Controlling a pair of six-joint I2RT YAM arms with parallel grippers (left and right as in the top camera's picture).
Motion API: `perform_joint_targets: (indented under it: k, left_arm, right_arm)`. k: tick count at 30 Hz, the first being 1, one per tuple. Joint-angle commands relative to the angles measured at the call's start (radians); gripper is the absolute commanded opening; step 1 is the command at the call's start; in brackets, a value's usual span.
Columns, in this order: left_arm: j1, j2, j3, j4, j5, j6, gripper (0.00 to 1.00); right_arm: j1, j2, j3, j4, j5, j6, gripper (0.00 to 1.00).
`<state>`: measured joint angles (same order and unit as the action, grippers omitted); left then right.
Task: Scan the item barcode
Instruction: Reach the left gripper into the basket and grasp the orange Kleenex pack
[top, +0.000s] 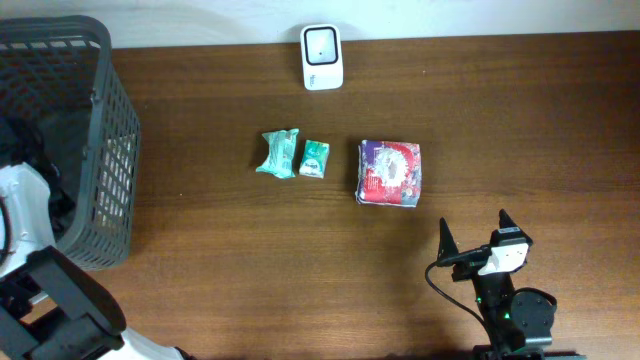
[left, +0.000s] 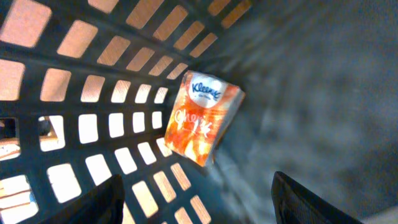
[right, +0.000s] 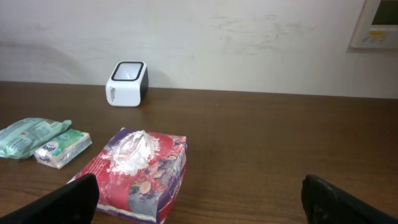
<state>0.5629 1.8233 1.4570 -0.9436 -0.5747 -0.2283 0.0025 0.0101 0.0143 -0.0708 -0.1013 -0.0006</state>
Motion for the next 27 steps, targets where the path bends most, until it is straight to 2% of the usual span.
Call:
perform_joint_targets:
  k: [1,5,7,9,13,18,22,24,27]
  left_arm:
    - [0.049,0.004,-0.03,0.021,0.004,-0.002,0.71]
    - [0.081,0.025,-0.036,0.059,0.067,-0.002,0.64]
    - [0.082,0.049,-0.036,0.08,0.164,0.097,0.63]
    - [0.082,0.079,-0.036,0.096,0.212,0.2,0.69]
    - [0.082,0.128,-0.036,0.143,0.212,0.2,0.71]
    - [0.082,0.174,-0.036,0.174,0.207,0.23,0.66]
    - [0.082,0.176,-0.036,0.177,0.056,0.23,0.65]
    - [0.086,0.178,-0.036,0.176,0.082,0.23,0.56]
    - [0.098,0.185,-0.043,0.173,0.093,0.23,0.54]
  right_arm:
    - [-0.003,-0.006,-0.009,-0.001,0.008,-0.003,0.99]
    - [-0.003,-0.006,-0.009,-0.001,0.008,-0.002,0.99]
    - [-0.003,-0.006,-0.009,-0.001,0.008,-0.002,0.99]
    - [-0.003,-0.006,-0.009,-0.001,0.008,-0.003,0.99]
    - [-0.003,-0.006,-0.009,-0.001,0.008,-0.002,0.99]
    - [-0.003,-0.006,-0.009,-0.001,0.008,-0.003,0.99]
    - [-0.003,-0.006,-0.009,-0.001,0.008,-0.002,0.99]
    - [-0.003,-0.006,-0.009,-0.001,0.008,-0.002,0.99]
    - [-0.003,-0.006,-0.009,-0.001,0.008,-0.003,0.99]
